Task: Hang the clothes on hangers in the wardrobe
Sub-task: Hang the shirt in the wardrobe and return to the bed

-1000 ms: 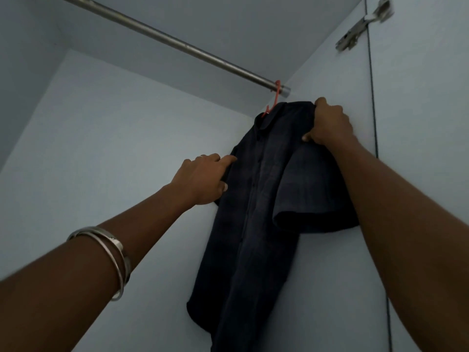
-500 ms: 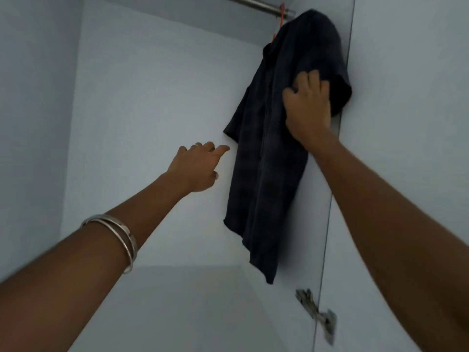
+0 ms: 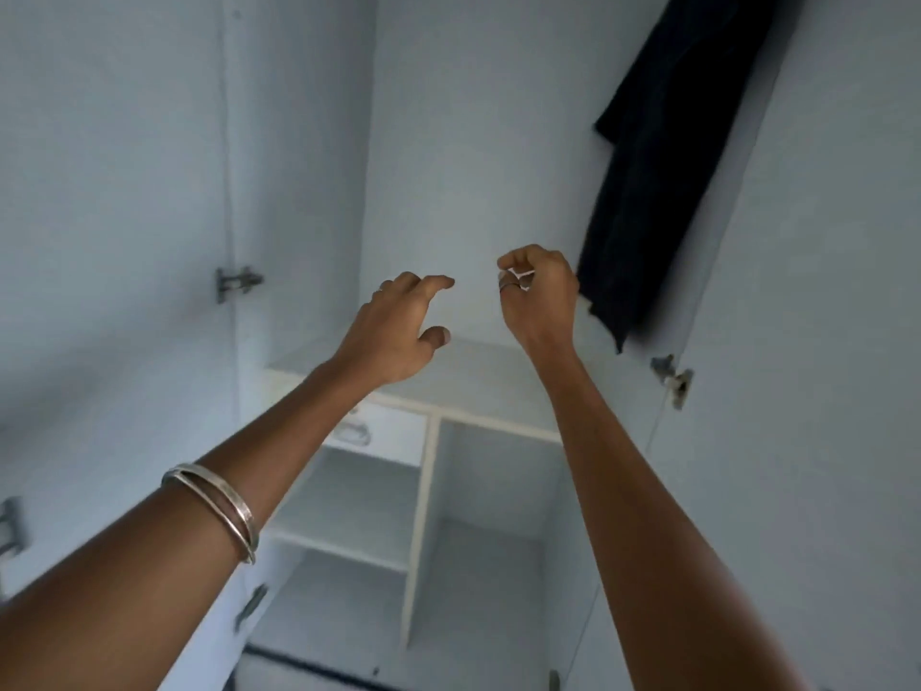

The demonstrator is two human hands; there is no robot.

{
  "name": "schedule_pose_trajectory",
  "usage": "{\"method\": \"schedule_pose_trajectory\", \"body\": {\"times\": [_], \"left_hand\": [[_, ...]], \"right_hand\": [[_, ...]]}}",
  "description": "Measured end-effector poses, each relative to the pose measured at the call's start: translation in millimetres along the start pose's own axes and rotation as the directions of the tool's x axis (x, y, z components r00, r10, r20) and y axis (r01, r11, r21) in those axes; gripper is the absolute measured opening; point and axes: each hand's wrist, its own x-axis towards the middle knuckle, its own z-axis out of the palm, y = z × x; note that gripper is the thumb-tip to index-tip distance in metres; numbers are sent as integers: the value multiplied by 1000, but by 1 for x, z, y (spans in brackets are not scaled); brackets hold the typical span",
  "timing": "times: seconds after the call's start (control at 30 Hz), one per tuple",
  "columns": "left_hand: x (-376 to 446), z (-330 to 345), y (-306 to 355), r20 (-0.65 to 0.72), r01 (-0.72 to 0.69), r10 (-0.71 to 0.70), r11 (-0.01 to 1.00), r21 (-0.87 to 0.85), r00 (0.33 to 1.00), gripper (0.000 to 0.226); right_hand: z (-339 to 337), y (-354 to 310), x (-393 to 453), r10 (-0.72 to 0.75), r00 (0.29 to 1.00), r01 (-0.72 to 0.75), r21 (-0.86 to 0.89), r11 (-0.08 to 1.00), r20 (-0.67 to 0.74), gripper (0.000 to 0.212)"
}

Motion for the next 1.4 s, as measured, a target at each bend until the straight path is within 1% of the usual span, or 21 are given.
{"method": "schedule_pose_trajectory", "body": {"times": [0.07,0.17,0.27,0.33,0.4,0.43,0.5,0.57,0.6,0.67,0.7,0.77,0.8,0.93,0.97,1.03,1.17,1.2,1.3,1.33,1.4], "left_hand": [[-66,-22,-15,-32,119,-121,992,-46,992,53],[-132,-57,-17,-82,168,-175,983,-76,981,44],[-171,-114,-21,-210,159,-169,985,-66,963,38],[-213,-162,-25,-264,213,-207,977,-6,942,37],[-270,-215,-35,-337,290,-260,956,40,905,37],[-275,-220,-36,-341,309,-290,951,2,894,37],[-330,-268,-44,-380,427,-390,904,13,839,37],[-397,-330,-55,-467,549,-471,835,38,748,36],[-400,-331,-59,-466,574,-496,818,31,732,35],[-468,-393,-71,-474,659,-547,746,100,691,34],[-472,-392,-72,-463,668,-562,739,91,685,34],[-547,-463,-82,-507,734,-588,664,143,630,34],[-554,-466,-85,-509,736,-595,665,123,622,34],[-662,-566,-109,-583,831,-625,528,174,519,33],[-666,-568,-110,-584,840,-639,522,150,501,33],[-715,-602,-119,-592,879,-672,455,145,445,32],[-818,-659,-143,-640,953,-716,289,92,279,29],[-825,-657,-145,-622,959,-741,274,66,254,29],[-896,-695,-171,-640,988,-760,155,-7,114,25],[-918,-709,-180,-652,992,-754,127,-27,79,25],[-948,-723,-195,-639,994,-768,87,-61,28,26]], "right_hand": [[16,-23,-56,19,994,-32,116,993,105,15],[26,-51,-109,50,982,-94,241,966,185,12],[37,-103,-150,14,976,-107,424,899,218,10],[46,-150,-188,-21,961,-129,516,847,275,9],[61,-206,-239,-71,925,-177,589,788,374,9],[64,-210,-244,-88,923,-171,604,779,374,9],[77,-263,-288,-150,890,-191,650,735,431,11],[94,-335,-334,-199,838,-251,682,686,508,11],[96,-337,-335,-202,840,-245,685,686,504,9],[117,-407,-385,-245,788,-291,692,660,565,10],[116,-408,-385,-267,780,-270,690,671,565,10],[132,-489,-449,-335,718,-303,708,638,610,15],[132,-492,-454,-348,712,-306,716,627,609,19],[155,-611,-551,-422,596,-417,713,564,683,27],[157,-612,-557,-444,589,-405,722,561,675,29],[167,-655,-600,-484,503,-426,692,583,716,35],[197,-739,-686,-563,318,-481,642,597,763,40],[200,-738,-690,-565,312,-489,639,595,764,40],[235,-801,-754,-620,199,-516,619,592,759,43],[247,-821,-773,-633,155,-524,607,598,758,44],[261,-845,-796,-653,114,-545,597,588,748,44]]}}
